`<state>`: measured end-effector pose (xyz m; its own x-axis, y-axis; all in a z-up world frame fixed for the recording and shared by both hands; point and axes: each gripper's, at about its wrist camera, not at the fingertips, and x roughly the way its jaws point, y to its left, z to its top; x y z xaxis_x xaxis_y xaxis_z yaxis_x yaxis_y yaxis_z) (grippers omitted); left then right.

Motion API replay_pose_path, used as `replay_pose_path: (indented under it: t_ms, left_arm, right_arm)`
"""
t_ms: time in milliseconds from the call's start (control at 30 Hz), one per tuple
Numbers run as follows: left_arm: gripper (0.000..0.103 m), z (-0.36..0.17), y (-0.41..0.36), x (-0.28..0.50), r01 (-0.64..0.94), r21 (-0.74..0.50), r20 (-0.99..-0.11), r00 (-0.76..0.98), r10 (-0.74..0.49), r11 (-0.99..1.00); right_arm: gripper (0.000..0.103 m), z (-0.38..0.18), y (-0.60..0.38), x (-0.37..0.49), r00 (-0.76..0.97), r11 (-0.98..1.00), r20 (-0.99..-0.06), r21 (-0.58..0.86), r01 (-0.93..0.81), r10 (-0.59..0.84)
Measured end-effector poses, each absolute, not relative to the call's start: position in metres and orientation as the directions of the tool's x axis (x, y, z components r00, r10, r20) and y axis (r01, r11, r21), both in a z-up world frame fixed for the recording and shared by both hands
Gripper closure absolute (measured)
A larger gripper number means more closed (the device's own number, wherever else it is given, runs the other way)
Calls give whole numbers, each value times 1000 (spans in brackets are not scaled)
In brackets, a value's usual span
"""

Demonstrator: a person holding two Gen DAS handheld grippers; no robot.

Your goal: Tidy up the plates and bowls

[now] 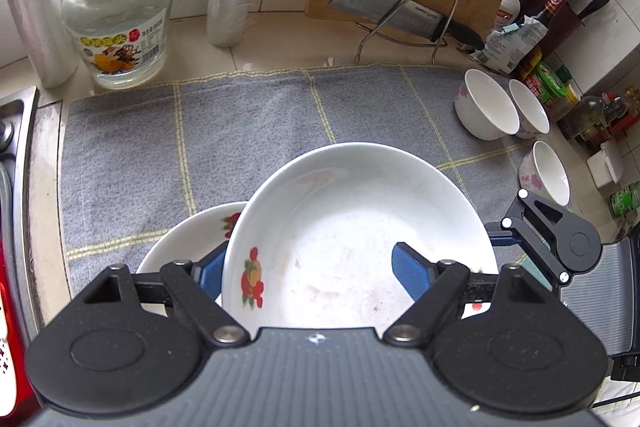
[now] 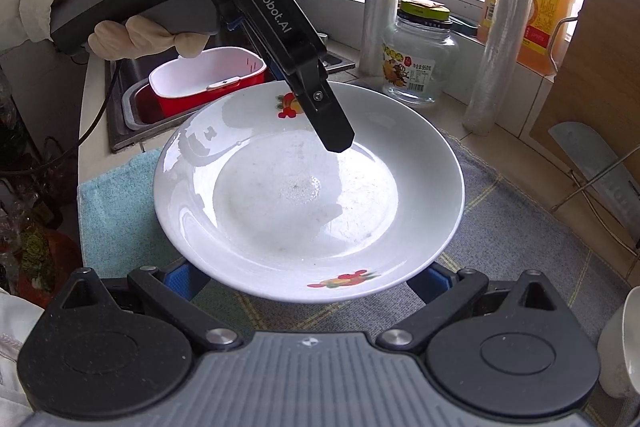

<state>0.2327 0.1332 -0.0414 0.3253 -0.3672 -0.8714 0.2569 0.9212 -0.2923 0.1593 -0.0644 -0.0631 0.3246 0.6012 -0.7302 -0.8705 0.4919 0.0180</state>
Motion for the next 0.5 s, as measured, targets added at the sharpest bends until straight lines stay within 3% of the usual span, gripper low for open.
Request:
replay_pose_path:
  t_ms: [500]
  left_arm:
    - [20,-62,166,215,171,-322,-874,324,-362,931]
  right_arm:
    - [0,-71,-39,154,248,409,-762,24,-912,597]
